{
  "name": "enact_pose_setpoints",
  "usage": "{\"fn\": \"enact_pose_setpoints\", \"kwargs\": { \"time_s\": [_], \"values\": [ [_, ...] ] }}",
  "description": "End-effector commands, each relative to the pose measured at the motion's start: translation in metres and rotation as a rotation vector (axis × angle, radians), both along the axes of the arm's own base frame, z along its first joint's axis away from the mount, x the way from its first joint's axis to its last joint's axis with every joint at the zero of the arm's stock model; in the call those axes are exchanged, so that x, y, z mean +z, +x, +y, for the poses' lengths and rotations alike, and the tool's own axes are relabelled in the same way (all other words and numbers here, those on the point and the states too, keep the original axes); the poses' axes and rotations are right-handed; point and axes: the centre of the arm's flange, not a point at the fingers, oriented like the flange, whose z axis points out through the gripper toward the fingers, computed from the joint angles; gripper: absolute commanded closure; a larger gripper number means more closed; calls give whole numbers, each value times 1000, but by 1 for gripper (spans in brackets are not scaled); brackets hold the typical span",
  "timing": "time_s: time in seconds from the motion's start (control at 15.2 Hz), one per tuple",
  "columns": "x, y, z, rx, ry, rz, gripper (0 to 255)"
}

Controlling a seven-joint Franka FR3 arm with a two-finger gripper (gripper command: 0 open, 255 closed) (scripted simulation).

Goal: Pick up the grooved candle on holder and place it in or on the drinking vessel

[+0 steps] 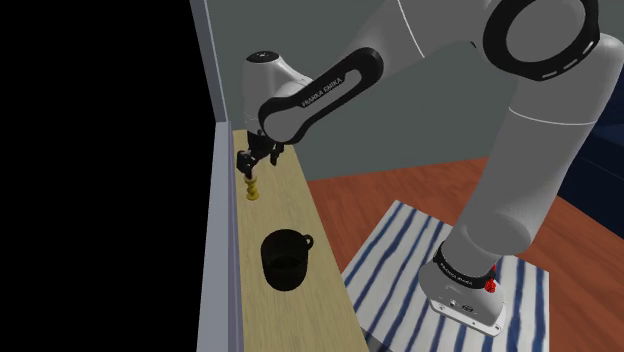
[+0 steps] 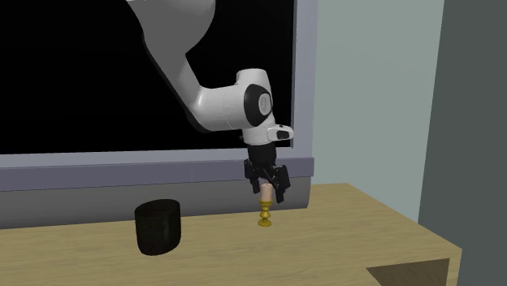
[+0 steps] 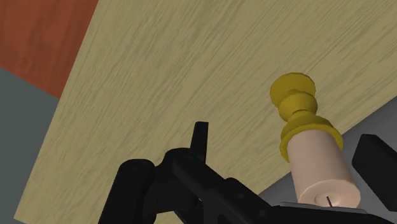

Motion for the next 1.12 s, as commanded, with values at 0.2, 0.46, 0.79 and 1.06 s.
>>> {"fn": "enact_pose_setpoints", "kwargs": {
  "time_s": [0.2,0.46,0.79,1.06],
  "values": [
    [2,7,13,19,50,-95,255],
    [-1,6,16,19,50,-95,255],
    [5,11,13,19,50,-94,255],
    [26,11,13,19,50,-94,255]
  ]
}}
